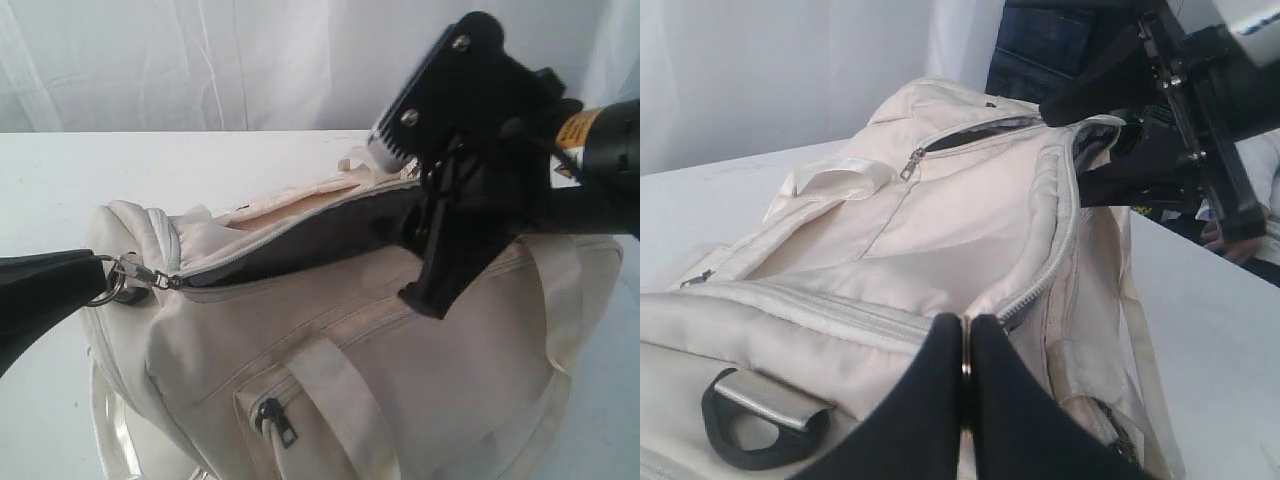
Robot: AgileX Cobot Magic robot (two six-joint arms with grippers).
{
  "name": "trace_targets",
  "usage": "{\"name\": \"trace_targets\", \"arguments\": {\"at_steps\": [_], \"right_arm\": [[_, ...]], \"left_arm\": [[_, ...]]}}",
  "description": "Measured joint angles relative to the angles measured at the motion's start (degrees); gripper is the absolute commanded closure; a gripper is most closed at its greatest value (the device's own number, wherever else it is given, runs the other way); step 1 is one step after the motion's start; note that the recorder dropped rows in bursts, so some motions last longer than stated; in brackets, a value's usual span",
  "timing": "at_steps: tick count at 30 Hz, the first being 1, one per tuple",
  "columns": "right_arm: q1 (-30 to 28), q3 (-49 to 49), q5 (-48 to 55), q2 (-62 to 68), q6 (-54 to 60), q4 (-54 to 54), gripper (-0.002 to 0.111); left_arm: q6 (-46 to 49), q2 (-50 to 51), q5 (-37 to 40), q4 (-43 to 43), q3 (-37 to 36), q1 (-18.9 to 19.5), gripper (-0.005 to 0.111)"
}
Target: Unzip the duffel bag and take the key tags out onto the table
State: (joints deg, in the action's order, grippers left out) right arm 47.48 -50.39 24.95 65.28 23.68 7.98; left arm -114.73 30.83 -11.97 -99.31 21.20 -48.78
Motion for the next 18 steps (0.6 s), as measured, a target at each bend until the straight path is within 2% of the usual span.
{"name": "trace_targets", "arguments": {"at_steps": [6, 18], "right_arm": [[7.42, 0.00, -3.10, 0.00, 6.38, -3.47, 0.046], [20.16, -0.22, -11.55, 6.74, 8.99, -3.92, 0.046]], "left_arm": [[3.22, 0.00, -0.12, 0.00, 0.00, 0.00, 0.107], [3.86, 0.00, -0.12, 0.00, 0.00, 0.00, 0.107]]}}
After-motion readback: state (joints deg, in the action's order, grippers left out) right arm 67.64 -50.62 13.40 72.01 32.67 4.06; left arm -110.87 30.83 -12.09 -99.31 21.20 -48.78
